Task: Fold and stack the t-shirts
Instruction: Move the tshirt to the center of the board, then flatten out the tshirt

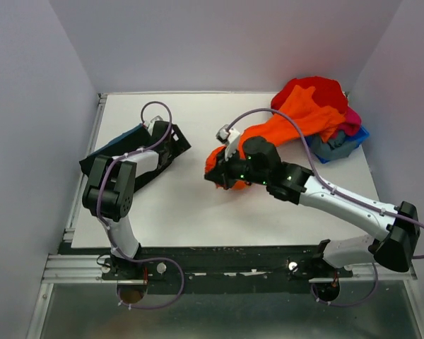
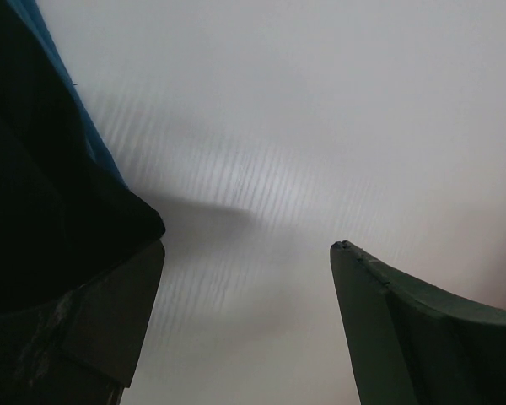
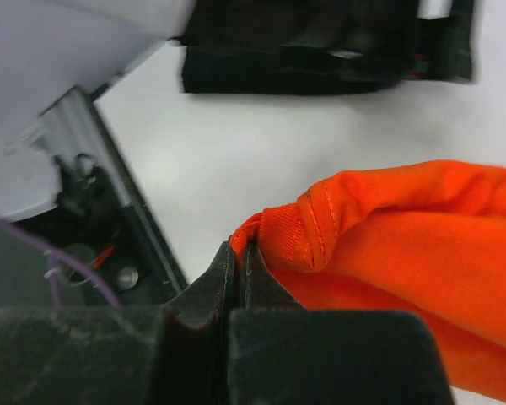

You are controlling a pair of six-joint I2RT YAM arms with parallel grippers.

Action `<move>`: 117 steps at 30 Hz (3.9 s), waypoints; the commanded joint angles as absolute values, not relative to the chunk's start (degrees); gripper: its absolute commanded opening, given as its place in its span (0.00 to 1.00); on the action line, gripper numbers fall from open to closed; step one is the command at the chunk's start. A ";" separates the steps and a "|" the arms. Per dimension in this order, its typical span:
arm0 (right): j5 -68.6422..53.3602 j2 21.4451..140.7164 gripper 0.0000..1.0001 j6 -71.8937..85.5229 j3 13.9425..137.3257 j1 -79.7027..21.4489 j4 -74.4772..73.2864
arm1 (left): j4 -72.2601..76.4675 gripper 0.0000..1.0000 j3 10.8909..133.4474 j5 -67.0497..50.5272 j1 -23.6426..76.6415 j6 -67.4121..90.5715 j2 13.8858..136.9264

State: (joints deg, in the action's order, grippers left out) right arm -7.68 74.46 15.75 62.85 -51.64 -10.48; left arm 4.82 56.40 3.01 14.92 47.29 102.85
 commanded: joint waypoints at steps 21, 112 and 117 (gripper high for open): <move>18.28 58.00 0.01 22.32 49.92 -46.50 -22.15 | 4.49 0.96 44.13 -4.48 21.61 43.33 77.89; -26.77 78.85 0.01 15.99 116.03 -27.33 -35.52 | -45.80 0.00 113.83 28.39 38.50 18.28 74.55; -30.61 77.61 0.01 18.28 111.97 -27.33 -34.10 | -42.11 0.00 111.44 26.83 38.50 16.70 67.85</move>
State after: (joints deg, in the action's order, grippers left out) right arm -23.18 76.84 15.97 114.32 -27.40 -33.74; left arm -45.12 111.85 26.59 38.63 19.44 71.90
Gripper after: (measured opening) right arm 0.024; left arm 0.027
